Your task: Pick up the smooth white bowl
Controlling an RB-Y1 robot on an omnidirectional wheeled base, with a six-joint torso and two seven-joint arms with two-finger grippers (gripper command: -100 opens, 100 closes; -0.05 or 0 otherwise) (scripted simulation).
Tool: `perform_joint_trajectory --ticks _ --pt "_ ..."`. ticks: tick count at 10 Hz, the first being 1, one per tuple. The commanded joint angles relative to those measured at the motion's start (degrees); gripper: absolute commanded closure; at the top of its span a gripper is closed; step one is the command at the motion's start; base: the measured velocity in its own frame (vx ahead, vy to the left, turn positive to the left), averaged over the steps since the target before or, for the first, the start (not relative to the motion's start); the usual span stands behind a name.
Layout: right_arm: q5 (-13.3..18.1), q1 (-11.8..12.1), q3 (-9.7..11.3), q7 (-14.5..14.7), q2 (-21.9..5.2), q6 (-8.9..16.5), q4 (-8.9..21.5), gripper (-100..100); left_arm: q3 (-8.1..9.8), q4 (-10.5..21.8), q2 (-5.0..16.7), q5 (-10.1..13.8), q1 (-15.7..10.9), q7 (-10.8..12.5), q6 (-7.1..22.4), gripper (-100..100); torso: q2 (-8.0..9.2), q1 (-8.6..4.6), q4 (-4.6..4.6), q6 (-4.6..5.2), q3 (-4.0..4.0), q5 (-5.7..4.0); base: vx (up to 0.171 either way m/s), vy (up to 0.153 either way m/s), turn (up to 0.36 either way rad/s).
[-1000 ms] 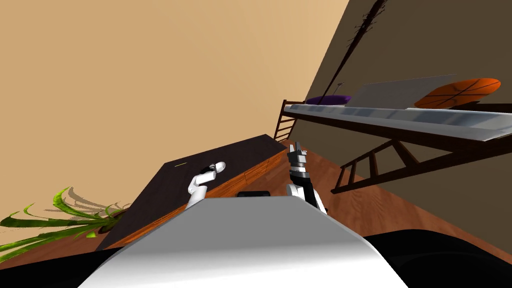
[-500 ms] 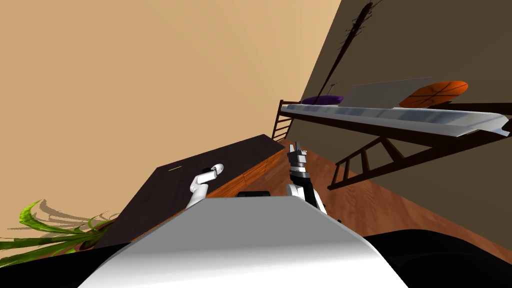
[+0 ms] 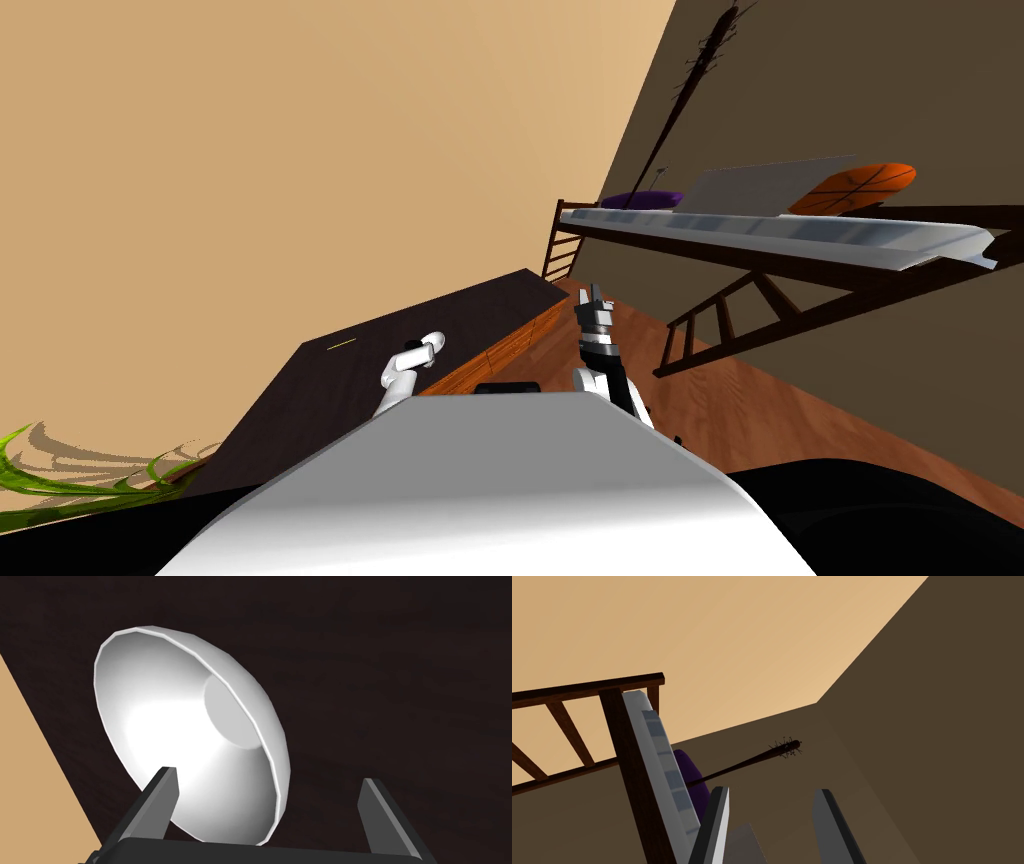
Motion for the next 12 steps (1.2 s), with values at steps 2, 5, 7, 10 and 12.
perform_joint_trajectory --ticks 2,5,7,10,12 --pt "0.0 0.0 0.0 0.0 0.0 0.0 0.0 0 0.01 0.2 0.0 0.0 -0.1 0.0 0.0 0 0.06 -0.05 0.01 0.00 0.03 -0.02 0.004 0.003 -0.001" --pt "0.0 0.0 0.0 0.0 0.0 0.0 0.0 0 -0.76 3.4 0.0 0.0 0.2 0.4 -3.6 -100 -0.02 -0.03 -0.01 -0.01 -0.01 0.00 0.030 0.011 0.035" --pt "0.0 0.0 0.0 0.0 0.0 0.0 0.0 0 -0.84 3.9 0.0 0.0 0.3 0.4 -4.0 -100 0.07 -0.14 0.01 -0.01 0.04 -0.03 0.006 -0.012 0.029" --pt "0.0 0.0 0.0 0.0 0.0 0.0 0.0 0 -0.86 3.9 0.0 0.0 0.2 0.4 -4.3 100 0.14 -0.11 -0.05 -0.02 0.04 0.04 0.000 0.000 0.000" --pt "0.0 0.0 0.0 0.0 0.0 0.0 0.0 0 -0.86 3.9 0.0 0.0 0.2 0.4 -4.3 100 0.13 -0.09 -0.05 -0.03 0.03 0.04 0.000 0.000 0.000"
